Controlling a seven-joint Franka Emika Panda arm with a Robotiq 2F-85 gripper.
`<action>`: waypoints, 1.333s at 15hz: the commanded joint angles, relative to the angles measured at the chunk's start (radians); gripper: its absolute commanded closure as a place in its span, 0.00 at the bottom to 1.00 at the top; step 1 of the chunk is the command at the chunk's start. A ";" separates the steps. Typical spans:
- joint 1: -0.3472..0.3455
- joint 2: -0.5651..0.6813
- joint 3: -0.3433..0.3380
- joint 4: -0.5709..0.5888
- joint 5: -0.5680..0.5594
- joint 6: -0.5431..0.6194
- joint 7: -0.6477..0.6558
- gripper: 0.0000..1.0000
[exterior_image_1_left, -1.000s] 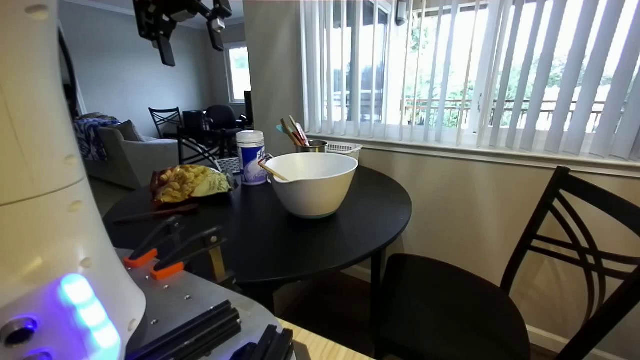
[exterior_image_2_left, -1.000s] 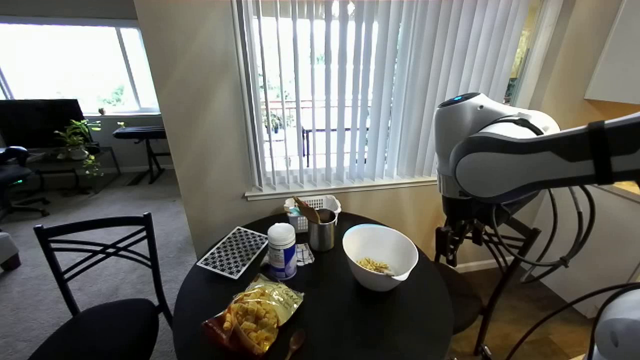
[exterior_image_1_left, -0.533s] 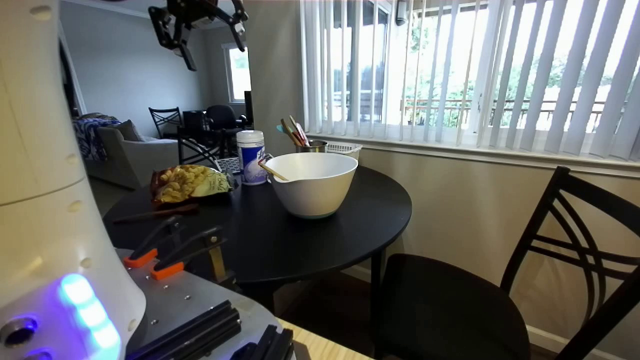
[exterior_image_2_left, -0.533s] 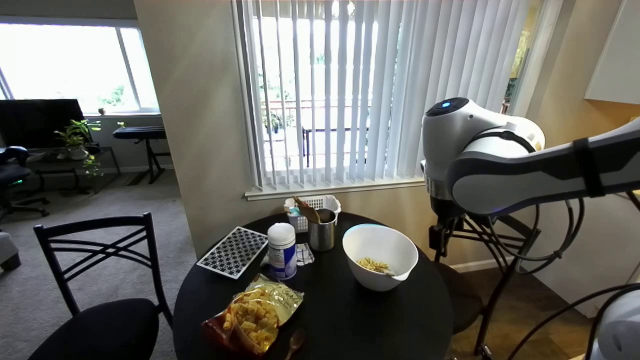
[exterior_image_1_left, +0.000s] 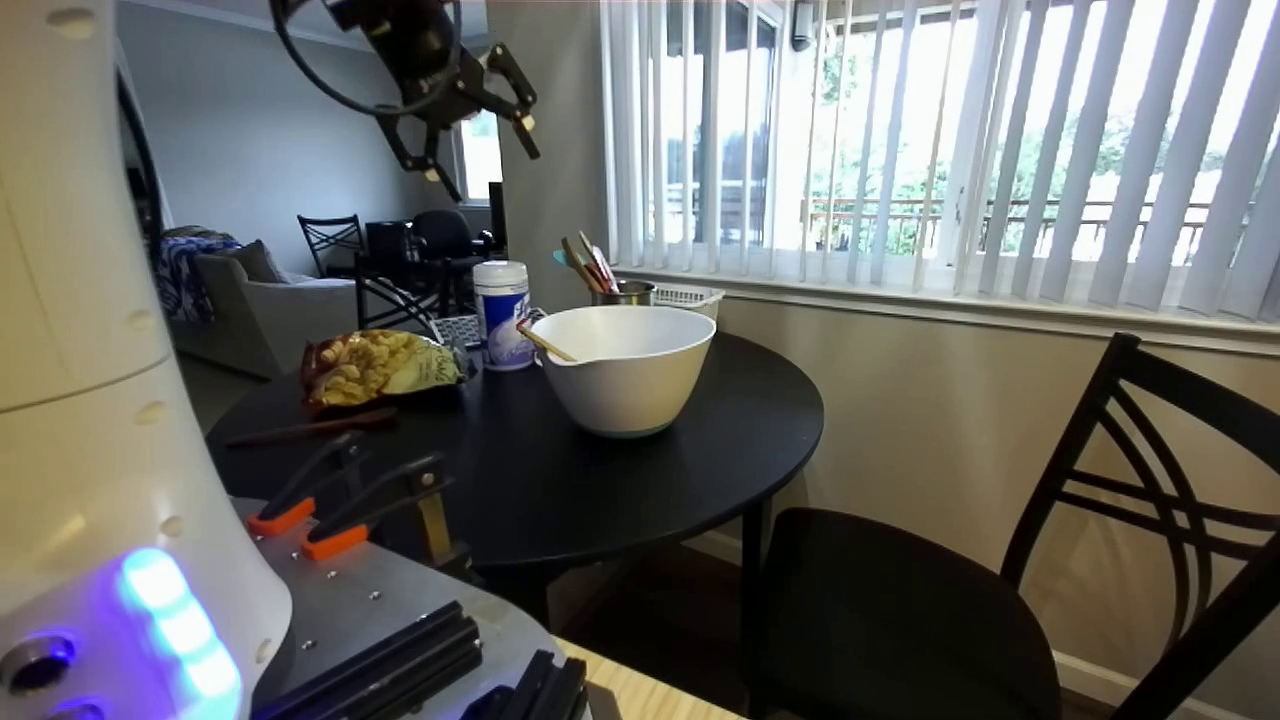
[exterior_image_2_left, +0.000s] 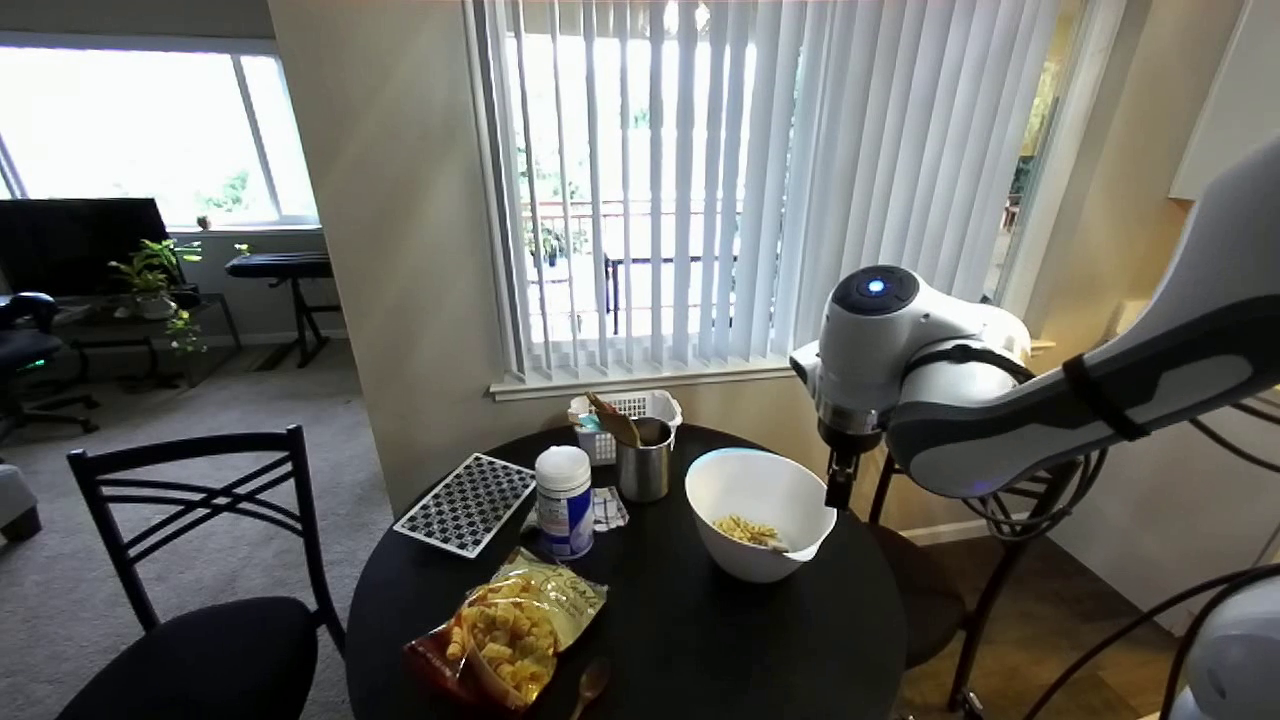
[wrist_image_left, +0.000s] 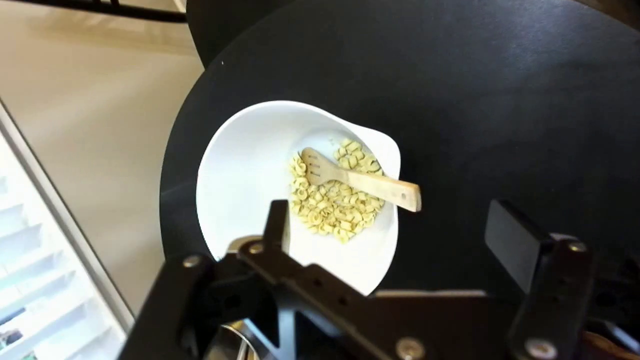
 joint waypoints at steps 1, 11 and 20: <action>-0.081 0.182 -0.011 0.033 -0.170 0.199 -0.033 0.00; -0.115 0.522 -0.030 0.153 -0.259 0.318 -0.106 0.00; -0.103 0.541 -0.029 0.166 -0.277 0.301 -0.073 0.00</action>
